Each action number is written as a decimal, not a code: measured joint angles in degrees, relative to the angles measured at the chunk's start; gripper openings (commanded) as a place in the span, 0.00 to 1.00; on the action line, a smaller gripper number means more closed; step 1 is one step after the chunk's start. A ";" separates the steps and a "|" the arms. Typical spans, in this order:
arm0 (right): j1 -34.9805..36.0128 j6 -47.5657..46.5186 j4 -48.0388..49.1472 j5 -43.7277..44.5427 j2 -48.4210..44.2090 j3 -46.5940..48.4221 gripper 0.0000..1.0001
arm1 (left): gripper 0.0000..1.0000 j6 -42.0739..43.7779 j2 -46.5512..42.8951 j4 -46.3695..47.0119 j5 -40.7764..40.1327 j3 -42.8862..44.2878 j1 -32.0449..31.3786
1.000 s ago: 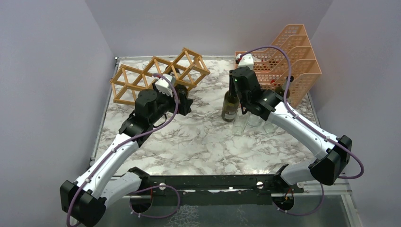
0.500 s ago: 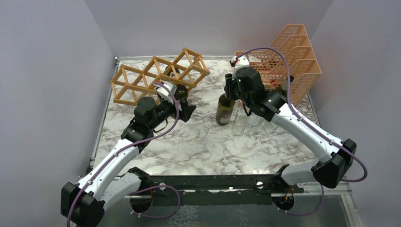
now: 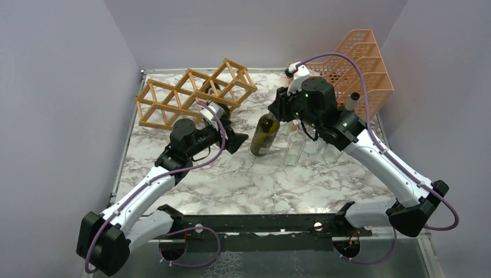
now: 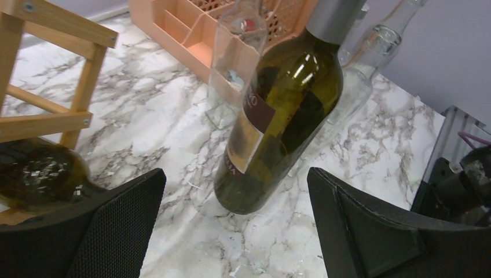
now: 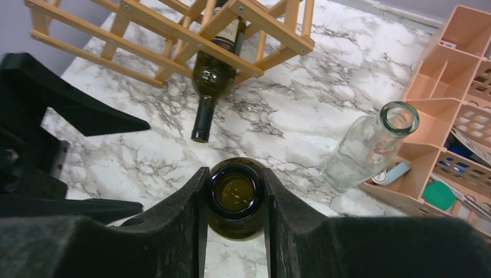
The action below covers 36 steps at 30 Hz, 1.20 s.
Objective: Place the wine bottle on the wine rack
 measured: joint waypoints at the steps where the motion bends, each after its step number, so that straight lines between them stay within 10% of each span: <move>1: 0.00 0.13 0.04 -0.98 -0.17 0.24 0.01 | 0.99 -0.11 0.59 0.09 0.22 0.00 -0.44; 28: -0.26 3.02 2.12 -20.31 -2.40 0.39 0.01 | 0.94 1.38 11.23 12.22 7.98 -1.88 -8.59; 31: -0.26 2.97 2.19 -21.88 -2.54 0.26 0.01 | 0.78 2.27 11.23 13.64 9.79 -2.27 -8.59; 36: -0.31 2.93 1.70 -22.53 -4.48 0.02 0.01 | 0.21 5.46 11.19 16.41 12.04 -2.67 -9.38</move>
